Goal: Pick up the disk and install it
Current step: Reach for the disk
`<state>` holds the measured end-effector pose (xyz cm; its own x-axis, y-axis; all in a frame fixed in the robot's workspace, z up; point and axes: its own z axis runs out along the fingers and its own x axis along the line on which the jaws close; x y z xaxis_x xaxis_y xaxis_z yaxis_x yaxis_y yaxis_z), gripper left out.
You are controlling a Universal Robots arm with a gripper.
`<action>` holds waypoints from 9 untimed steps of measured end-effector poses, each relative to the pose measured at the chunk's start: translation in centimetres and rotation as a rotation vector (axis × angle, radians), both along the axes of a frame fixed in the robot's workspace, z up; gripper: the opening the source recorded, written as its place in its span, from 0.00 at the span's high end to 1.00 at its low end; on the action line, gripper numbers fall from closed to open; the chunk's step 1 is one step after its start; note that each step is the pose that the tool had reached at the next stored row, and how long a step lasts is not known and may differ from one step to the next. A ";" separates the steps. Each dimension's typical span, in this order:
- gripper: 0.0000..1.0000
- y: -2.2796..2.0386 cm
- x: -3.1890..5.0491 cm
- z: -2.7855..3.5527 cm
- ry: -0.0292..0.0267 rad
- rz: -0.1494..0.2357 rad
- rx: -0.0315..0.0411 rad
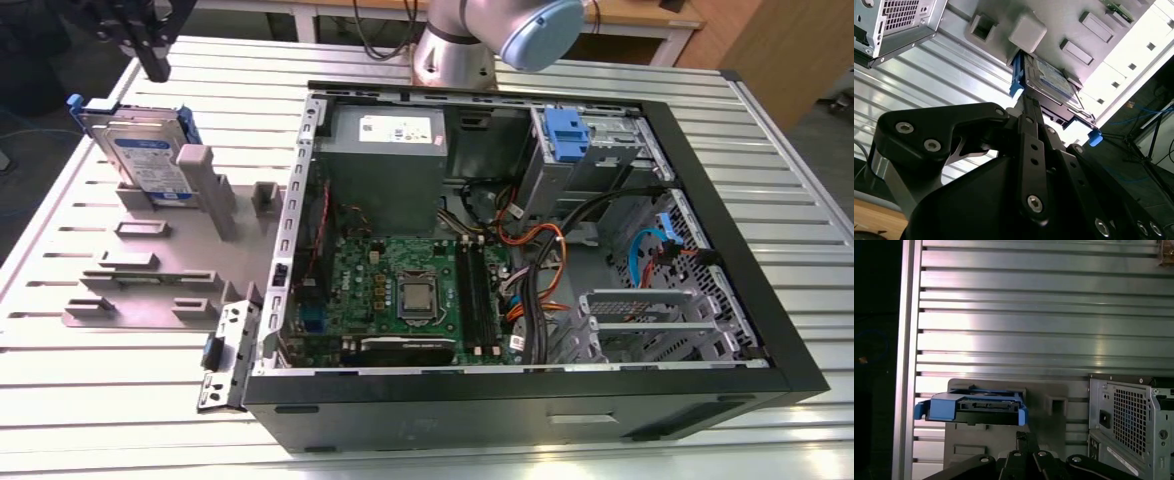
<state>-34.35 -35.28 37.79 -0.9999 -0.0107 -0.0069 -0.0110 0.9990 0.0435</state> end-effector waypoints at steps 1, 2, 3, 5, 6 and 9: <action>0.89 0.00 -0.09 -0.01 0.0000 0.000 0.0000; 0.89 0.00 -0.19 -0.03 0.0000 0.000 0.0001; 0.89 0.00 -0.28 -0.04 0.0000 0.000 0.0001; 0.89 0.01 -0.48 -0.06 0.0002 0.001 0.0000; 0.89 0.01 -0.57 -0.07 0.0002 0.001 0.0000; 0.89 0.01 -0.86 -0.10 0.0003 0.001 0.0000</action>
<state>-35.21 -35.27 37.69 -0.9999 -0.0119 -0.0066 -0.0122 0.9990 0.0435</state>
